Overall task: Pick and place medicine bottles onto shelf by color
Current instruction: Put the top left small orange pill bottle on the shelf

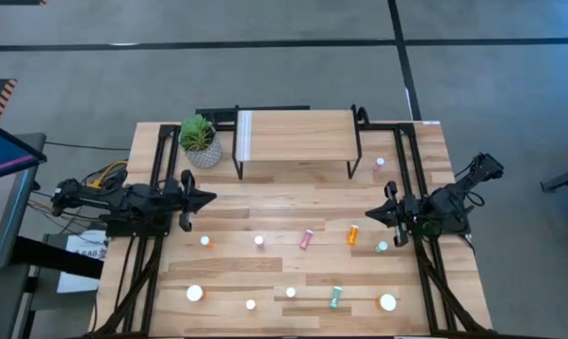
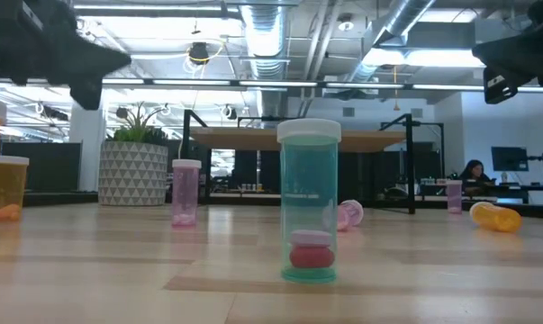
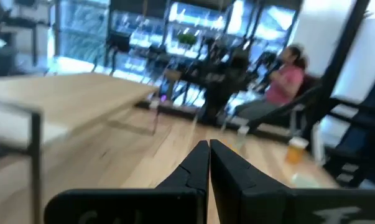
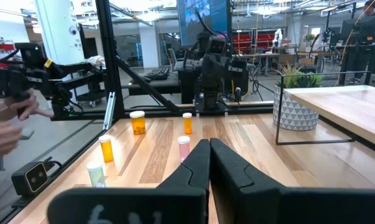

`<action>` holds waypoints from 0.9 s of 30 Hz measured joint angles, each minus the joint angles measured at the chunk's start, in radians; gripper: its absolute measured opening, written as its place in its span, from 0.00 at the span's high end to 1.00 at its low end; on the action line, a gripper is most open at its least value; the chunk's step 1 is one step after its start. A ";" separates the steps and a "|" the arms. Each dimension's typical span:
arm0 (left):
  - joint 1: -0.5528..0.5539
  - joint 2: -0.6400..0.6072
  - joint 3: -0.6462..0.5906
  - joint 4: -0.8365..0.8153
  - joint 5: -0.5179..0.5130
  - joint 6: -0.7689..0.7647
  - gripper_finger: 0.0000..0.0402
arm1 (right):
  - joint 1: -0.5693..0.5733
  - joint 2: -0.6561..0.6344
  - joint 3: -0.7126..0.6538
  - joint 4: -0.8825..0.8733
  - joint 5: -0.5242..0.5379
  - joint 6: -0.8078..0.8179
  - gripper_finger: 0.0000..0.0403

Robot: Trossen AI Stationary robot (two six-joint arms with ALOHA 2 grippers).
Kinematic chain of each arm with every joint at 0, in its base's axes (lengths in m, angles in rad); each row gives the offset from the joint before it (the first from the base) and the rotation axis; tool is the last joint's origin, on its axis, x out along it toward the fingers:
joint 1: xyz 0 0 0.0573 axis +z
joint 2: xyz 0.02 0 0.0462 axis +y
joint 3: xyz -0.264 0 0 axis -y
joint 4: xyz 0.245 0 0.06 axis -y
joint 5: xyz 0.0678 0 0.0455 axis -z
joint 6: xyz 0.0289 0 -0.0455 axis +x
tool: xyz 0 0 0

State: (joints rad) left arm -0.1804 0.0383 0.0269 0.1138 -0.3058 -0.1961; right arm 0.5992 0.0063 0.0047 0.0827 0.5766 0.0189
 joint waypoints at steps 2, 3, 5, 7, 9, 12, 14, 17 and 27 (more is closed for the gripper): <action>0.000 0.000 0.000 0.037 0.034 0.020 1.00 | 0.000 0.000 0.000 0.000 0.000 0.000 0.93; 0.000 0.000 0.000 0.058 0.042 0.022 1.00 | 0.000 0.000 0.000 0.000 0.000 0.000 0.93; 0.000 0.000 0.000 0.092 0.062 0.021 1.00 | 0.000 0.000 0.000 0.000 0.000 0.000 0.93; 0.000 0.000 0.000 0.106 0.080 0.022 1.00 | 0.000 0.000 0.000 0.000 0.000 0.000 0.93; 0.000 0.000 0.000 0.124 0.103 0.023 1.00 | 0.000 0.000 0.000 0.000 0.000 0.000 0.93; 0.000 0.001 0.023 0.147 0.118 0.031 1.00 | 0.000 0.000 0.000 0.000 0.000 0.000 0.93; 0.000 0.002 0.042 0.142 0.118 0.035 1.00 | 0.000 0.000 0.000 0.000 0.000 0.000 0.93; 0.000 0.028 0.079 0.091 0.096 0.043 1.00 | 0.000 0.000 0.000 0.000 0.000 0.000 0.93; 0.001 0.187 0.227 -0.007 0.013 0.011 1.00 | 0.000 0.000 0.000 0.000 0.000 0.000 0.93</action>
State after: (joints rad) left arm -0.1799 0.2253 0.2535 0.1065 -0.2932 -0.1852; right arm 0.5991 0.0062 0.0044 0.0827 0.5766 0.0189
